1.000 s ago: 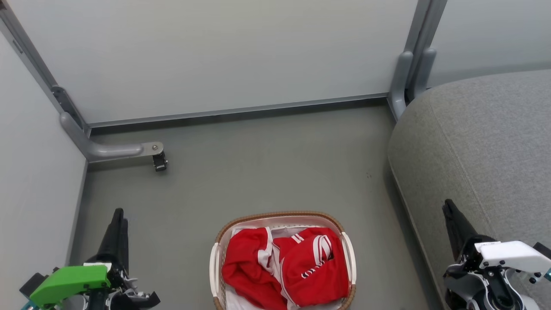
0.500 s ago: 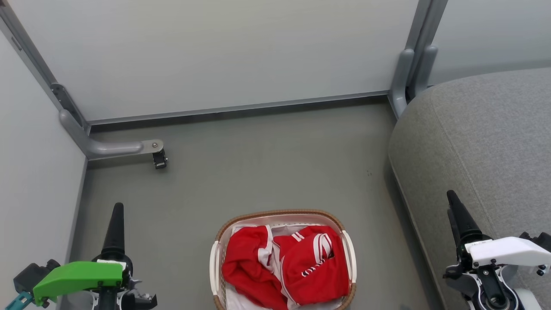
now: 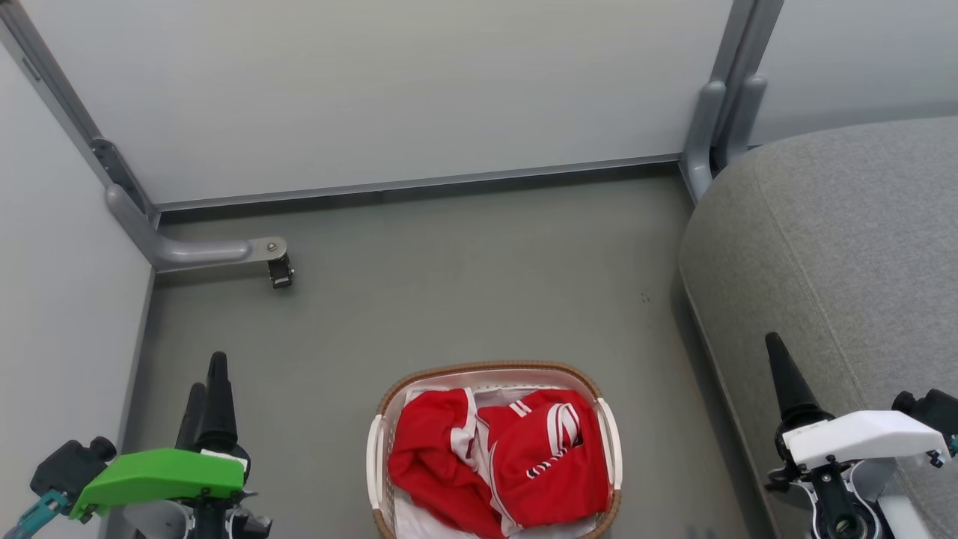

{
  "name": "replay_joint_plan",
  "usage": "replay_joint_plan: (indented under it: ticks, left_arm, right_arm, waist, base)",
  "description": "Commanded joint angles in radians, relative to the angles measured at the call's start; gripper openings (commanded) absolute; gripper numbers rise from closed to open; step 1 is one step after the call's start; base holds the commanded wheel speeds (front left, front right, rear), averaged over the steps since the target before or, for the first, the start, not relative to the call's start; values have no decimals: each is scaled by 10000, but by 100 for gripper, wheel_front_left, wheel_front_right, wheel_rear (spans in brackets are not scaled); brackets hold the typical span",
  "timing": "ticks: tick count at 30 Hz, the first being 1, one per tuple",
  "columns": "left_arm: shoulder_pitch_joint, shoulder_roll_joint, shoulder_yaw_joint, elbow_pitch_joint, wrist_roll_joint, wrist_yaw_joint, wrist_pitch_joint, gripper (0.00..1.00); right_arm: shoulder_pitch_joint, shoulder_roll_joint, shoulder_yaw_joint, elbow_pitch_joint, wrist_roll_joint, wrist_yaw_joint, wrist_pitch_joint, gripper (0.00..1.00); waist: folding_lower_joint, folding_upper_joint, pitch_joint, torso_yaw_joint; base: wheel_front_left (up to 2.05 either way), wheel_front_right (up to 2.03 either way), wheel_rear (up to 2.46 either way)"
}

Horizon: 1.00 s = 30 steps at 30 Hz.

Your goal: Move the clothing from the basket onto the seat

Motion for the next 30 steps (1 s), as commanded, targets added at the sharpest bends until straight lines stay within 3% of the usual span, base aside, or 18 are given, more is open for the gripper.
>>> replay_joint_plan:
  ticks: [1, 16, 30]
  left_arm:
    - [-156, 65, -7, -111, 456, 10, -116, 100]
    - [-155, 282, -485, -58, 2965, 484, -640, 100]
    - [-100, 540, -1130, 21, 4621, 887, -1060, 100]
  right_arm:
    - [-313, -80, 55, -80, -429, 4, -117, 100]
    - [-386, -83, 254, 69, -2903, 4, -645, 100]
    - [-470, -65, 517, 418, -4696, 4, -1063, 100]
  waist:
    - [0, 0, 15, 7]
    - [0, 0, 128, 37]
    - [0, 0, 224, 90]
  base:
    - [0, 0, 0]
    - [0, 0, 0]
    - [0, 0, 0]
